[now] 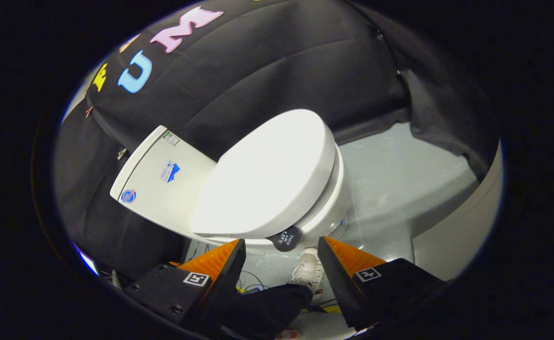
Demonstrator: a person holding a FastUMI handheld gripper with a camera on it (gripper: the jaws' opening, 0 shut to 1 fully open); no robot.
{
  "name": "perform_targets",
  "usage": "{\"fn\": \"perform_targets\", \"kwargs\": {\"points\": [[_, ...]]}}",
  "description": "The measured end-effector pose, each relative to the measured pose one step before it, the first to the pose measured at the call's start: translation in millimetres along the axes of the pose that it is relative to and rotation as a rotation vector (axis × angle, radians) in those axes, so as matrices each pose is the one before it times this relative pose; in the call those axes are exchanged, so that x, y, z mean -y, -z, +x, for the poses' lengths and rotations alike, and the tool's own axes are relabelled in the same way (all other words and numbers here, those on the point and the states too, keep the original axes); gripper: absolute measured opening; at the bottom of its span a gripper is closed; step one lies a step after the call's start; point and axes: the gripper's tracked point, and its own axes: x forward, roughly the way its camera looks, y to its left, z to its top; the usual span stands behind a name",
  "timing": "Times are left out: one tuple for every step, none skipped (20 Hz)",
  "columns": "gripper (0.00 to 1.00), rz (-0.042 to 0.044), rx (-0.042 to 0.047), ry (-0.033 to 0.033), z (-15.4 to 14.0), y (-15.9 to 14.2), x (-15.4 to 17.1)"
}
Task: Open the toilet lid.
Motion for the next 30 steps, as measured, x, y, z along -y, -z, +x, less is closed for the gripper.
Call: {"fn": "perform_targets", "kwargs": {"points": [[0.95,0.03136,-0.01313,-0.00152,8.24,4.44,3.71],[0.95,0.01759,-0.00864,-0.00172,8.28,3.27,2.24],[0.95,0.00752,-0.00690,0.00479,7.22,3.76,3.14],[0.95,0.00474,-0.00522,-0.00404,5.81,1.93,0.49],[0.94,0.00170,-0.00065,-0.00381,4.70,0.96,-1.24],[0.93,0.00228,-0.00384,-0.00526,5.14,0.58,-0.54],[0.89,0.00705,-0.00536,-0.01055,4.46,2.63,-2.46],[0.88,0.00770,-0.00302,-0.01636,2.91,-0.12,-3.60],[0.87,-0.00085,-0.01238,-0.00192,-1.14,1.18,-1.14],[0.72,-0.00497,0.00975,0.01126,7.07,-4.30,3.12],[0.58,-0.00978,0.00488,0.02880,5.19,0.96,7.64],[0.43,0.01285,0.00379,0.00058,0.21,-1.10,3.77],[0.28,0.01517,-0.00537,-0.01455,-0.76,0.44,-3.14],[0.29,0.00849,-0.00965,-0.02459,-1.86,0.59,-1.04],[0.29,-0.00634,-0.00450,0.00953,-3.35,-5.94,5.98],[0.18,0.06631,0.02448,-0.00812,-5.74,-6.93,-3.43],[0.07,0.01892,-0.01263,-0.00410,10.14,1.79,0.15],[0.08,-0.02214,0.00400,-0.00555,-1.36,2.46,-0.06],[0.07,-0.01308,-0.01156,-0.00642,-3.13,0.91,0.04],[0.08,-0.00295,0.00108,-0.00892,-2.53,-4.11,-2.37],[0.07,-0.01209,-0.00869,0.00269,-0.05,1.27,-1.92],[0.07,-0.01945,-0.00724,0.00918,0.14,1.90,0.52],[0.07,-0.01216,-0.00144,0.00661,-0.33,-0.94,-1.44],[0.07,-0.00530,0.00210,0.00378,-1.28,-0.56,-0.16],[0.07,0.00051,0.00027,-0.00061,0.64,-0.06,-0.80],[0.08,0.00301,0.00040,-0.00633,-0.87,-1.04,-1.52],[0.07,-0.00147,0.00336,-0.00988,-2.23,-1.32,-2.33],[0.07,-0.00611,0.00535,-0.01061,-2.03,-1.99,-2.97],[0.07,-0.00818,0.00497,-0.00623,-2.20,-1.23,-3.15],[0.07,-0.00719,0.00157,-0.00257,-1.48,-2.99,-3.57]]}}
